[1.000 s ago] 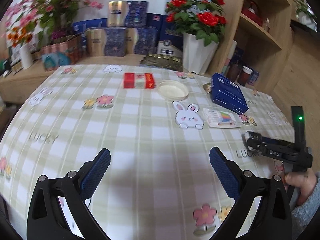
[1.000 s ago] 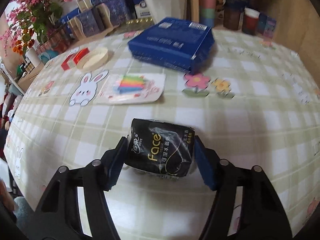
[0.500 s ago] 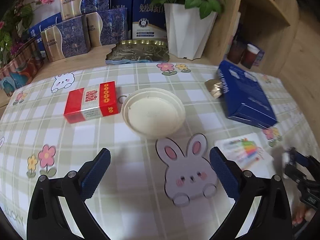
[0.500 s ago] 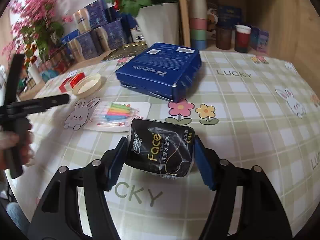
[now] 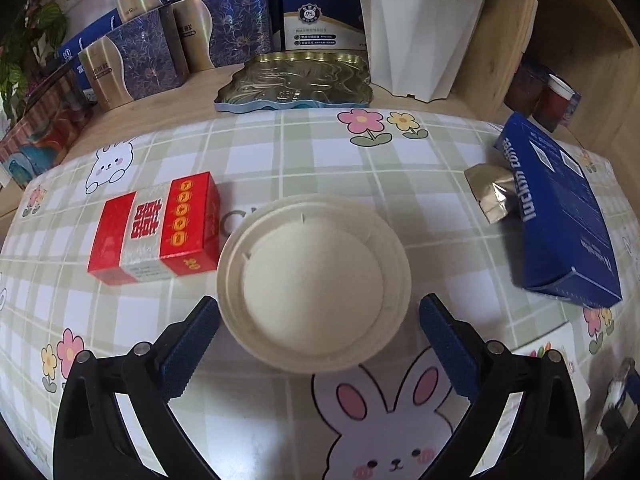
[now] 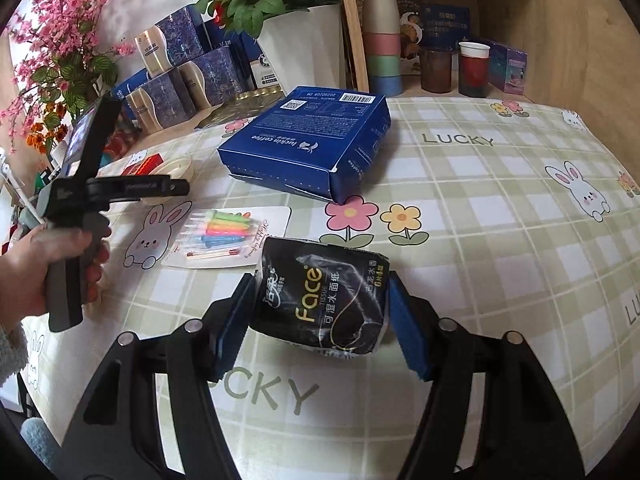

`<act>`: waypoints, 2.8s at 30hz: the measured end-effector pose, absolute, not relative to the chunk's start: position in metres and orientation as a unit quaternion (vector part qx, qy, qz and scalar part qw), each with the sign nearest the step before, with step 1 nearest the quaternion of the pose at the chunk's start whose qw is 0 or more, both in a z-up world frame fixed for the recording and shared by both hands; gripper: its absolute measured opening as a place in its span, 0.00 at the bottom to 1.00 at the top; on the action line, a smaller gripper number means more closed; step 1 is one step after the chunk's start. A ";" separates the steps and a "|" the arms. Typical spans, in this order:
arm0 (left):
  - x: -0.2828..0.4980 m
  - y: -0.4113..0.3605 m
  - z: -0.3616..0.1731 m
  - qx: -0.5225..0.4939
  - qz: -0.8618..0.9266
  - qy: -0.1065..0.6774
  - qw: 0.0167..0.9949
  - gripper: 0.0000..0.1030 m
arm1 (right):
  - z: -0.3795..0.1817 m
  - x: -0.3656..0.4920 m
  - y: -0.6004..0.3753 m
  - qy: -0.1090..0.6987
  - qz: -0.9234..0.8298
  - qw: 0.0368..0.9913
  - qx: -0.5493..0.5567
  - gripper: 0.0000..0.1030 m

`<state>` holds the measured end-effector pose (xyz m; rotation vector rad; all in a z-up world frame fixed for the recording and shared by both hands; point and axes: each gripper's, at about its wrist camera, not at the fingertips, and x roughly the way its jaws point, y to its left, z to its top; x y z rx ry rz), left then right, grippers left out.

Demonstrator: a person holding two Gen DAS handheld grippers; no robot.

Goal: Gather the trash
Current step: 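Grasp the beige round lid with the left gripper while the right gripper holds the tissue pack, then carry the beige lid and tissue pack over the brown bin with both grippers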

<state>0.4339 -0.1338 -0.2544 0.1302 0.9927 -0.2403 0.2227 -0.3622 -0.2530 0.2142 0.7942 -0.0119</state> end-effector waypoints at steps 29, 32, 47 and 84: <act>0.245 -0.027 -0.210 -0.076 -0.169 0.419 0.889 0.79 | -0.252 0.221 -0.346 0.395 -0.015 0.917 0.050 0.63; 0.219 -0.019 -0.207 -0.074 -0.176 0.415 0.889 0.79 | -0.247 0.214 -0.338 0.398 -0.021 0.917 0.038 0.63; 0.125 0.006 -0.189 -0.066 -0.210 0.403 0.888 0.80 | -0.217 0.117 -0.282 0.401 0.038 0.914 0.038 0.63; 0.003 0.022 -0.194 -0.065 -0.170 0.421 0.889 0.81 | -0.331 -0.002 -0.201 0.555 0.206 0.805 0.029 0.64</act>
